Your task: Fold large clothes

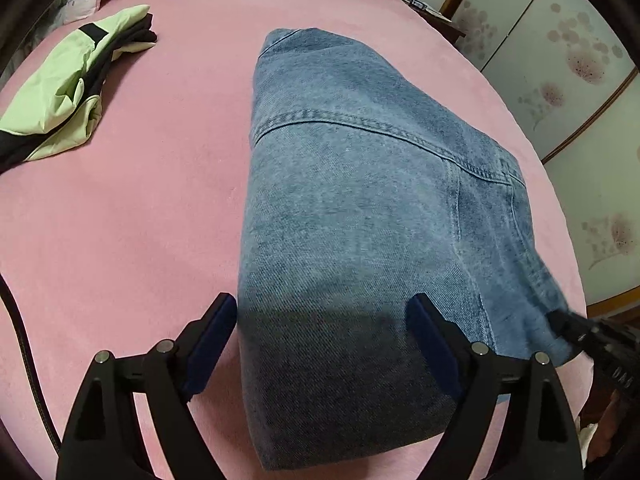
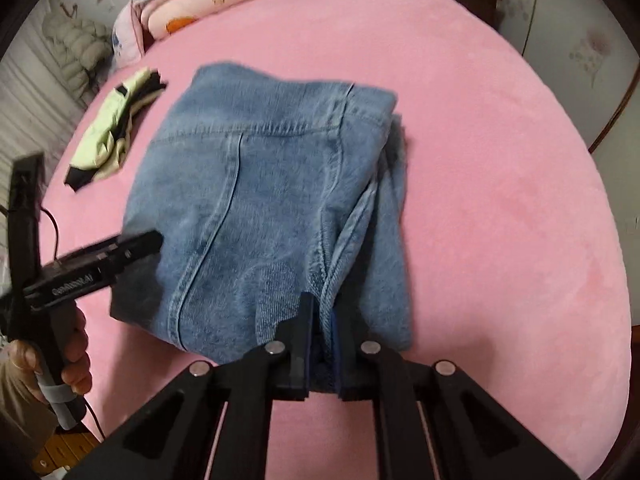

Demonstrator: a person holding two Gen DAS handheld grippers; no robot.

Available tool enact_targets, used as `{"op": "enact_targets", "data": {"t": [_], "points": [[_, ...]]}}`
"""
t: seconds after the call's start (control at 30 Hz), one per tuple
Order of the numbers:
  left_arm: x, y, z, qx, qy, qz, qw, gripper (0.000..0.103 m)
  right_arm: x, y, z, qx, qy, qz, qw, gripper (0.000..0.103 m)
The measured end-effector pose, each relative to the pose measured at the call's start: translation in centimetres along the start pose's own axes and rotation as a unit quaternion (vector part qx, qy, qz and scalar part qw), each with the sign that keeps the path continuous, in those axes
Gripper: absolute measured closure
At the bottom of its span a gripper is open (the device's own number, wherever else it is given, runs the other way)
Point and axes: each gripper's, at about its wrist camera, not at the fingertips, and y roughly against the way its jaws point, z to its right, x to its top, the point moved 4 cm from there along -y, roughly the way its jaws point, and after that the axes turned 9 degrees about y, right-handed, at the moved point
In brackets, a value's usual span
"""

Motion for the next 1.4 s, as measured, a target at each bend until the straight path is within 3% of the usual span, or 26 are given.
{"op": "enact_targets", "data": {"t": [0.17, 0.2, 0.27, 0.4, 0.7, 0.83, 0.9, 1.1, 1.2, 1.33, 1.4], "points": [[-0.4, 0.4, 1.7, 0.009, -0.025, 0.005, 0.9996, 0.016, -0.1, 1.9, 2.9, -0.015, -0.029, 0.027, 0.999, 0.101], [-0.6, 0.1, 2.0, 0.019, -0.034, 0.008, 0.9992, 0.016, -0.5, 1.0, 3.8, -0.029, -0.035, 0.013, 0.999, 0.101], [-0.8, -0.4, 2.2, 0.030, -0.038, 0.008, 0.9988, 0.015, -1.6, -0.9, 4.5, -0.014, -0.060, -0.013, 0.998, 0.101], [-0.7, -0.6, 1.9, 0.030, -0.033, 0.012, 0.9989, 0.012, -1.5, -1.3, 2.8, -0.045, -0.017, -0.007, 0.999, 0.100], [0.7, 0.8, 1.7, 0.028, -0.044, 0.007, 0.9986, 0.012, 1.4, 1.8, 2.9, -0.014, -0.040, 0.029, 0.999, 0.096], [3.3, 2.1, 1.6, 0.023, -0.050, 0.026, 0.9981, 0.012, 4.7, 2.4, 3.0, -0.017, -0.035, 0.050, 0.998, 0.075], [5.4, 2.0, 1.3, 0.028, -0.051, 0.032, 0.9978, 0.012, 6.2, 1.8, 3.3, -0.020, -0.032, 0.052, 0.998, 0.072], [10.7, -0.5, 0.8, 0.031, -0.043, 0.017, 0.9985, 0.012, 10.5, -3.3, 4.9, -0.018, -0.044, 0.025, 0.999, 0.072], [11.9, -2.5, 0.6, 0.021, -0.026, -0.008, 0.9994, 0.012, 12.0, -5.8, 5.6, -0.033, -0.054, 0.008, 0.998, 0.072], [12.7, -4.2, 0.5, 0.011, -0.014, -0.021, 0.9996, 0.012, 12.6, -7.3, 6.3, -0.021, -0.058, 0.004, 0.998, 0.073], [12.8, -4.8, 0.5, 0.011, -0.010, -0.030, 0.9994, 0.010, 12.6, -7.4, 6.3, -0.028, -0.045, 0.007, 0.999, 0.093]]}}
